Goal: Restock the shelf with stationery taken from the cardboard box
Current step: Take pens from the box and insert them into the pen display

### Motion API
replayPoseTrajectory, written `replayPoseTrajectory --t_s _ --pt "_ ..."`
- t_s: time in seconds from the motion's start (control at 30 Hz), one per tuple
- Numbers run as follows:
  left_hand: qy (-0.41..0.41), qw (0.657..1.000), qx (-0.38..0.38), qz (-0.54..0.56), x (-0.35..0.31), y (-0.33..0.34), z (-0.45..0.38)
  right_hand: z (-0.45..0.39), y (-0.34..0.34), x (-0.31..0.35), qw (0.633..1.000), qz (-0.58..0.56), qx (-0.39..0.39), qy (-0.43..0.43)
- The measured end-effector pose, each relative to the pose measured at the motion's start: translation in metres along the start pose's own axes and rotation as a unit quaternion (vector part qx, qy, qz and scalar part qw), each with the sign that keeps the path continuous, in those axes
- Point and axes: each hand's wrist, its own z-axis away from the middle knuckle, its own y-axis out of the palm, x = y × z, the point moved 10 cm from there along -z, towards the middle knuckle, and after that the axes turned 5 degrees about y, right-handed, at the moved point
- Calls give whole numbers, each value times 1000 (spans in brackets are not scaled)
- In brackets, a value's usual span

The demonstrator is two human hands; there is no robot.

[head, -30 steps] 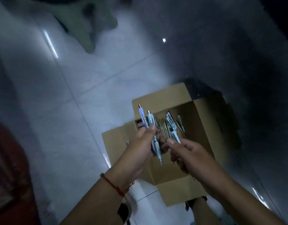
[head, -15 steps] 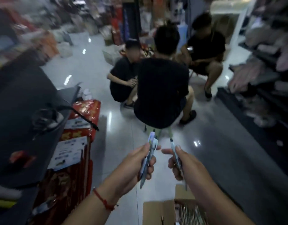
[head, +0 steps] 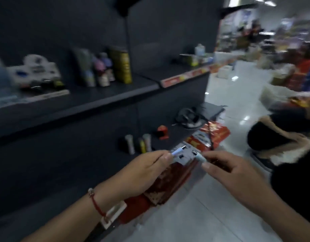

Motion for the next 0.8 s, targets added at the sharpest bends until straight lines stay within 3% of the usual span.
replayPoseTrajectory --t_s 0.17,0.4,0.57,0.8 --pt "-62 984 -109 -129 70 -156 77 -61 139 122 979 37 123 -157" --pt "-155 920 -225 -282 138 -362 173 -143 321 264 942 -89 212 -246" --pt "-194 869 -245 -383 168 -438 208 -193 411 320 918 -159 254 -259" --pt "-245 810 -245 -473 222 -492 223 -263 495 373 894 -227 286 -258"
